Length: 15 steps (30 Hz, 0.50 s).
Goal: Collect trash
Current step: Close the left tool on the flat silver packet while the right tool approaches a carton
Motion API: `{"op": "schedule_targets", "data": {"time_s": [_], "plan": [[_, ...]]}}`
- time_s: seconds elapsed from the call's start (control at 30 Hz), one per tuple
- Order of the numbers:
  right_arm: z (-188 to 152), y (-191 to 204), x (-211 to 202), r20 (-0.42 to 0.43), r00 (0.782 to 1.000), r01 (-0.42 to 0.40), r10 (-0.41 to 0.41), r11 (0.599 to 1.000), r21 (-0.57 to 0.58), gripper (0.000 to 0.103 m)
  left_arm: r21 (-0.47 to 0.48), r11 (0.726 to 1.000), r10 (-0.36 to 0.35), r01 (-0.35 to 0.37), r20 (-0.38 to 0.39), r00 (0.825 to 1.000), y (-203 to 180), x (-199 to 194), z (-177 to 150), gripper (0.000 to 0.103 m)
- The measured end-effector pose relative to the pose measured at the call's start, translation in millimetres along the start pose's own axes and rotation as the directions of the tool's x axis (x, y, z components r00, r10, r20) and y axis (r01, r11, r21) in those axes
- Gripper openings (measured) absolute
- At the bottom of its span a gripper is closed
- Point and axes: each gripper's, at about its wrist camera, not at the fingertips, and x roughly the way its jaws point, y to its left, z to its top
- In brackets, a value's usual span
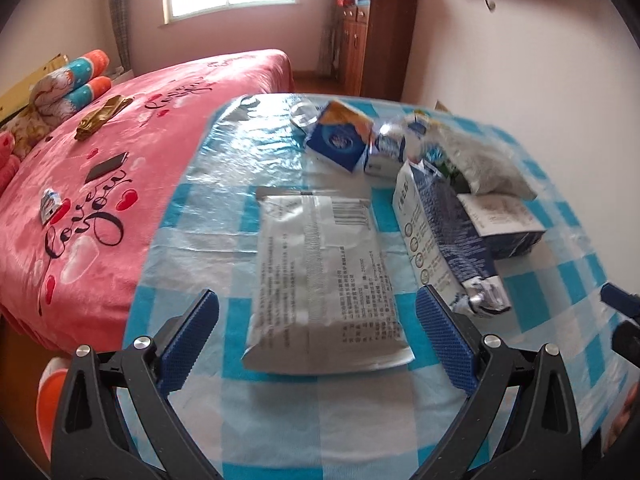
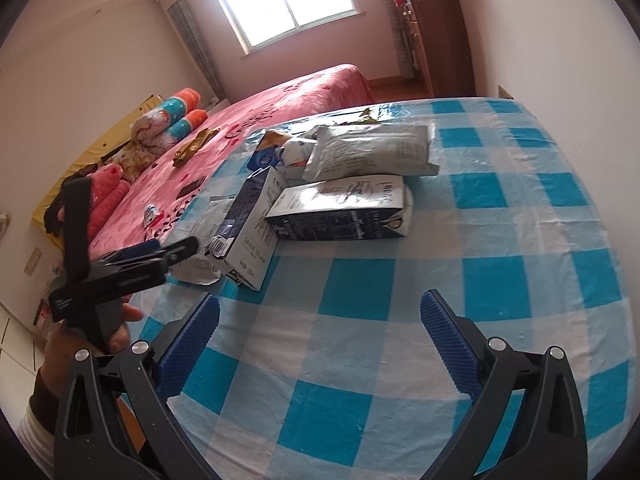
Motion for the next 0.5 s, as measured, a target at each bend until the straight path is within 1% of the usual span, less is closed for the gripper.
{"op": "schedule_targets", "data": {"time_s": [0.07, 0.17, 0.27, 0.33, 0.5], "plan": [[1.3, -2.5, 3.3, 0.000, 1.000, -0.001, 0.001, 1.000, 0.007, 0.099, 0.009, 1.000, 0.011, -0.011, -0.018, 1.000, -1.3, 8.4, 1.9, 0.099], [3.1, -8.2, 8.2, 0.000, 1.000, -0.029, 0.029, 0.999, 0.033, 0.099, 0.021, 0.999, 0.027, -0.026, -0.041, 0.999, -2.4, 20.3, 5.1, 0.099], [3.3, -11.3, 13.0, -0.001, 0.999, -0.054, 0.054, 0.997, 0.049, 0.099, 0.039, 0.998, 0.042, -0.040, -0.053, 0.998, -5.2, 28.4, 8.6, 0.099], [3.6, -12.5, 17.3, -0.003, 0.998, -0.055, 0.055, 0.997, 0.050, 0.099, 0.054, 0.997, 0.054, -0.051, -0.060, 0.997, -8.2, 33.8, 10.8, 0.099], [8.1, -11.4, 24.6, -0.009, 0.996, -0.090, 0.091, 0.994, 0.063, 0.099, 0.053, 0.997, 0.062, -0.058, -0.072, 0.995, -13.2, 43.7, 14.9, 0.099]]}}
